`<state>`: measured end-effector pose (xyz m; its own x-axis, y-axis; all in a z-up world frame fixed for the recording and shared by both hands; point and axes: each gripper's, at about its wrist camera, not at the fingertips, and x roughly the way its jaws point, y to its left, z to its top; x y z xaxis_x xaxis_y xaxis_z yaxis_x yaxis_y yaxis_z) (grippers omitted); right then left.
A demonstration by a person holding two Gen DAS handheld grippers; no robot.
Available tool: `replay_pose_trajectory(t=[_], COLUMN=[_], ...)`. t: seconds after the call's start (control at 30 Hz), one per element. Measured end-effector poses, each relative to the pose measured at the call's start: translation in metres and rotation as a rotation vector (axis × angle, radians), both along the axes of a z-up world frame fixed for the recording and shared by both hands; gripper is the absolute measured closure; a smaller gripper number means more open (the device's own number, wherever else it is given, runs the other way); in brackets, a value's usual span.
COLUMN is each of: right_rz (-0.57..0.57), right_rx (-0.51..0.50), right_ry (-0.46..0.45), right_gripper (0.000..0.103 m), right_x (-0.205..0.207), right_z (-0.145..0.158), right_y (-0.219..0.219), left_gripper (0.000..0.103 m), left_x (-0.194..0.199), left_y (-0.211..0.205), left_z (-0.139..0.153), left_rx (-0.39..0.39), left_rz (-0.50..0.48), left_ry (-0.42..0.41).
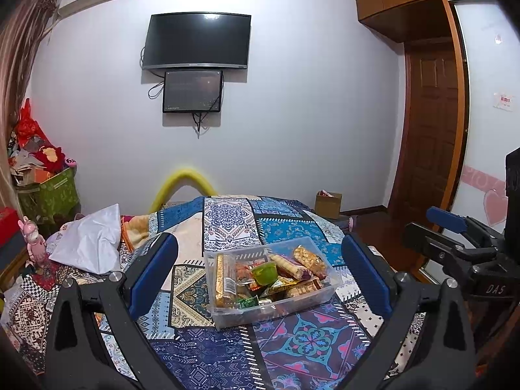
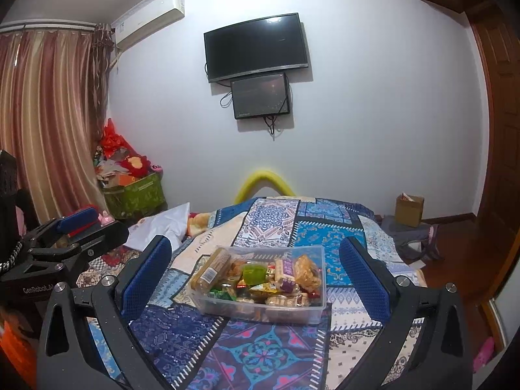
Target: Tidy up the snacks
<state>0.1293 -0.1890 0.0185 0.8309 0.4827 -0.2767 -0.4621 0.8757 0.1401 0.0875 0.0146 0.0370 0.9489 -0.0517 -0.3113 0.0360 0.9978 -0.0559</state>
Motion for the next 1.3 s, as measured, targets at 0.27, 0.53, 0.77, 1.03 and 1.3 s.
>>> replay_pose_trajectory(t=[0.27, 0.53, 0.77, 1.03, 1.3], right_rz=[0.004, 0.008, 0.009, 0.005, 0.002], right_rx=[-0.001, 0.001, -0.004, -0.004, -0.002], right_ry=[-0.003, -0.007, -0.016, -0.017, -0.019], right_gripper=[0.000, 0.000, 0.000, 0.000, 0.000], right_x=[-0.0012, -0.0031, -0.0029, -0.0017, -0.0025], right_z=[0.0008, 0.0020, 0.0046, 0.0032, 0.0016], right_y=[0.0007, 0.0009, 0.0013, -0.0003, -0.0010], left_gripper=[0.001, 0.001, 0.001, 0.001, 0.001], left_x=[-0.0016, -0.0011, -0.0021, -0.0019, -0.0011], left_y=[0.0002, 0.0009, 0.0009, 0.0008, -0.0020], left_z=[0.0002, 0.0009, 0.0031, 0.0046, 0.0038], left_rx=[-0.003, -0.006, -0.004, -0.010, -0.012], left_rz=[-0.002, -0.002, -0.001, -0.004, -0.016], left_ry=[-0.001, -0.001, -0.009, -0.009, -0.011])
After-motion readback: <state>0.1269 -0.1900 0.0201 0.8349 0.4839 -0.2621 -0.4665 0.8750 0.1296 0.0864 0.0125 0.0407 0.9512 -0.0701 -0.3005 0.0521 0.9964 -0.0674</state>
